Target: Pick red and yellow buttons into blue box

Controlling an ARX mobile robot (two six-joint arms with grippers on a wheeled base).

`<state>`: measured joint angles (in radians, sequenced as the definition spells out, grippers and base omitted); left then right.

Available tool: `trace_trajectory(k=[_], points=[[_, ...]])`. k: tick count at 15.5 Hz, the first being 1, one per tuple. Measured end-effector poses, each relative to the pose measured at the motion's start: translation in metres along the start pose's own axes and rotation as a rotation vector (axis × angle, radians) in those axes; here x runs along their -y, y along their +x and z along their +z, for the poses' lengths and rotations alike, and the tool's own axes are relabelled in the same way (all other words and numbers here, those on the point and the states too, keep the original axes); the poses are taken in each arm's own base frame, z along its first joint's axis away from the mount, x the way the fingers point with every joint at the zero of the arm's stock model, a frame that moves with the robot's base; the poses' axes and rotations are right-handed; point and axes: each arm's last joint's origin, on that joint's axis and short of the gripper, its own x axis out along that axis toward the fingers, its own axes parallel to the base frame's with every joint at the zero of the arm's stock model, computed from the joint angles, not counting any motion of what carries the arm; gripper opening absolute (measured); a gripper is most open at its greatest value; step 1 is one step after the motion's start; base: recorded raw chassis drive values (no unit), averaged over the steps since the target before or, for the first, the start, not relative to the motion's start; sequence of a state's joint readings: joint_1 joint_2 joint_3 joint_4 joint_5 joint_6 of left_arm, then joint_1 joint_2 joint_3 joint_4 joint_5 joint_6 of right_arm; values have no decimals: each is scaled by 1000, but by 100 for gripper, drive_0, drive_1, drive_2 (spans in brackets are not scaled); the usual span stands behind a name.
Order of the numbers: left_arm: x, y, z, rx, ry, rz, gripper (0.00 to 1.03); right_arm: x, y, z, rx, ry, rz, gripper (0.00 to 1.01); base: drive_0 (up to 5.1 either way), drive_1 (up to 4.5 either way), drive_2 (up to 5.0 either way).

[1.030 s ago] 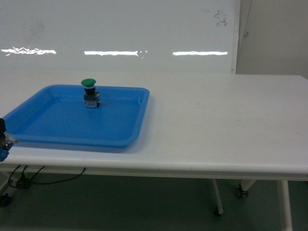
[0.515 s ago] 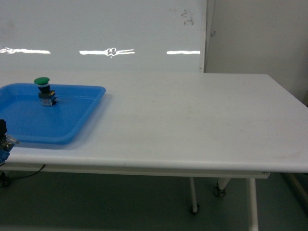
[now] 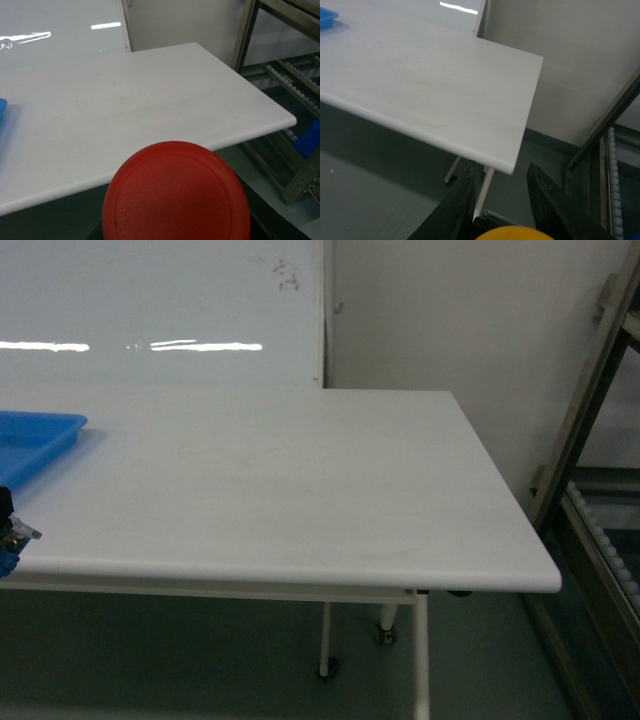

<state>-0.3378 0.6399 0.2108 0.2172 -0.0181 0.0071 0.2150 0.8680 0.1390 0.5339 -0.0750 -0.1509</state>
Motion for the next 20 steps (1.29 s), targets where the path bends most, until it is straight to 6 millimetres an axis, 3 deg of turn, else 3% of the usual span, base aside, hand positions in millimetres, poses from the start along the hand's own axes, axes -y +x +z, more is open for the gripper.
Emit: trace_trajectory(k=[20], points=[[0, 0, 0, 2, 0, 0, 33, 0, 0, 0, -3, 0, 1, 29, 483, -328, -158]])
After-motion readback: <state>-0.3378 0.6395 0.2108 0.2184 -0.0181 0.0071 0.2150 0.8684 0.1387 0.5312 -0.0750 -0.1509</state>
